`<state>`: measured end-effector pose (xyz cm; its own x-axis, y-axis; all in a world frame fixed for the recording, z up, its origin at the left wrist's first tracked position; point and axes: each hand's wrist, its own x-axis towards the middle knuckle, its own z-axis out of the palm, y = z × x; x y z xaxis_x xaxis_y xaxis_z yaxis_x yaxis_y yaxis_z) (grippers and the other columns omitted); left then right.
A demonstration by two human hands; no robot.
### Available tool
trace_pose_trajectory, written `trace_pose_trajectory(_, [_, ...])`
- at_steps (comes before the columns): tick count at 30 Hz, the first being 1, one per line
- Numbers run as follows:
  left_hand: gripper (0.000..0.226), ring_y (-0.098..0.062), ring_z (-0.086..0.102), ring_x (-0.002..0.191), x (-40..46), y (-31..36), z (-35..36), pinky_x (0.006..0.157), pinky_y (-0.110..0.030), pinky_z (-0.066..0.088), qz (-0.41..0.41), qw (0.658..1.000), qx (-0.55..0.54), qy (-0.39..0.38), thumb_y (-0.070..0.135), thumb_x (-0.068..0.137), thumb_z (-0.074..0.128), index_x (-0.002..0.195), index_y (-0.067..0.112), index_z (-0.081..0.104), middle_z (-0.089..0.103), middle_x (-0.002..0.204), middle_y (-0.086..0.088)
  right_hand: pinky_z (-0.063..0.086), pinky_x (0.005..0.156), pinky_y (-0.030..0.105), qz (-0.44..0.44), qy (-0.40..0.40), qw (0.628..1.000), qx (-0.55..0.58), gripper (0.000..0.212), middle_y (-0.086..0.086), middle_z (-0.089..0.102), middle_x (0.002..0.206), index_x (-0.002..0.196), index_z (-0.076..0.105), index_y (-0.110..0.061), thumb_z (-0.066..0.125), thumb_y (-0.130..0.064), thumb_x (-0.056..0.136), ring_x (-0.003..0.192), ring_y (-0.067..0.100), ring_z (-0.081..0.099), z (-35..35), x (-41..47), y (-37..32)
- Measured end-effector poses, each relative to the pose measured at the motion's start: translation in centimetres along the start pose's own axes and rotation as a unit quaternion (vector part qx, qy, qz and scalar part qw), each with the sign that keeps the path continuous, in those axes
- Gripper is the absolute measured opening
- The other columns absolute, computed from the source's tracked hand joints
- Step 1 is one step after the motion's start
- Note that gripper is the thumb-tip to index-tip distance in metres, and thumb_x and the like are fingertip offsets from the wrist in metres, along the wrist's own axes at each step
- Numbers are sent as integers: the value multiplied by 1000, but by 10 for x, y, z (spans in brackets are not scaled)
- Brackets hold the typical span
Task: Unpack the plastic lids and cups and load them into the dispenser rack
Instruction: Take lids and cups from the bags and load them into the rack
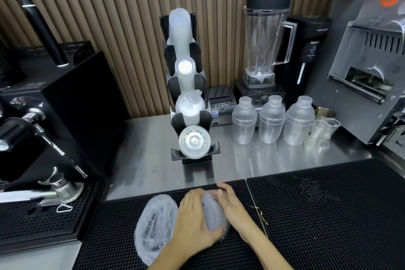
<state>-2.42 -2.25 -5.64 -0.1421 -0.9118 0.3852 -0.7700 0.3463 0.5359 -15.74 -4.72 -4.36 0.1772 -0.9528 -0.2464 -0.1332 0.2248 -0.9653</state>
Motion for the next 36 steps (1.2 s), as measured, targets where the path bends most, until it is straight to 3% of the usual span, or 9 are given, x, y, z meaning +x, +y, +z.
trace_pose_trajectory(5, [84,-12,46,107,-3,-1,0,91,-17,31,-24,999,13,-23,55,58,69,126,14,44,44,113,10,27,109,23,-10,-29,997,-66,48,-16,37,137,140,20,-37,27,-50,94,126,4,37,5,-10,5])
trace_pose_trajectory(9, [86,-9,38,117,-2,-3,0,99,-21,30,-48,998,18,-38,62,66,59,139,23,34,39,132,9,10,106,20,-28,-54,993,-103,55,-42,22,121,142,8,-40,15,-58,90,129,-3,18,9,-19,3])
trace_pose_trajectory(15, [76,-12,43,124,16,2,-35,97,-24,31,-205,947,-231,86,49,61,79,124,34,40,47,124,13,1,117,23,-85,-52,955,-279,56,-28,20,145,142,-12,-35,15,-50,95,111,-38,-4,5,-23,16])
trace_pose_trajectory(19, [74,-5,41,127,30,29,-89,103,-28,35,-145,939,-301,83,58,55,69,122,38,44,48,126,23,-1,113,21,-99,-37,945,-311,75,-24,15,150,140,-18,-40,20,-69,81,129,-17,-1,3,-25,18])
trace_pose_trajectory(24, [84,12,38,119,96,74,-162,90,1,30,33,991,-95,88,50,59,76,129,40,32,40,130,26,9,116,31,-119,9,961,-250,74,-28,15,148,139,-15,-46,32,-65,84,133,-1,14,1,-18,5])
trace_pose_trajectory(28, [99,-22,44,120,178,72,-169,86,-35,46,47,990,126,35,42,60,80,139,21,23,40,135,-1,19,116,37,-129,39,975,-176,69,-34,24,142,130,-8,-62,32,-75,75,135,8,25,0,-8,-1])
trace_pose_trajectory(30, [92,-28,47,111,212,66,-161,77,-37,45,64,969,239,-7,43,61,77,135,15,30,45,127,-6,25,115,40,-124,49,979,-152,67,-33,30,139,127,-4,-67,33,-79,72,133,8,30,-1,-5,-3])
trace_pose_trajectory(33, [83,-30,50,99,247,58,-152,74,-41,51,88,926,341,-135,46,62,76,125,11,34,48,117,-10,31,105,18,-108,59,982,-143,67,-28,37,134,125,1,-64,32,-80,68,126,-4,36,-7,-4,-7])
trace_pose_trajectory(36, [84,-27,52,82,269,55,-149,71,-42,53,89,919,335,-187,48,59,78,120,11,34,50,109,-11,27,86,-4,-89,79,984,-131,61,-20,42,133,131,7,-52,42,-59,82,111,-19,40,-13,-4,-9])
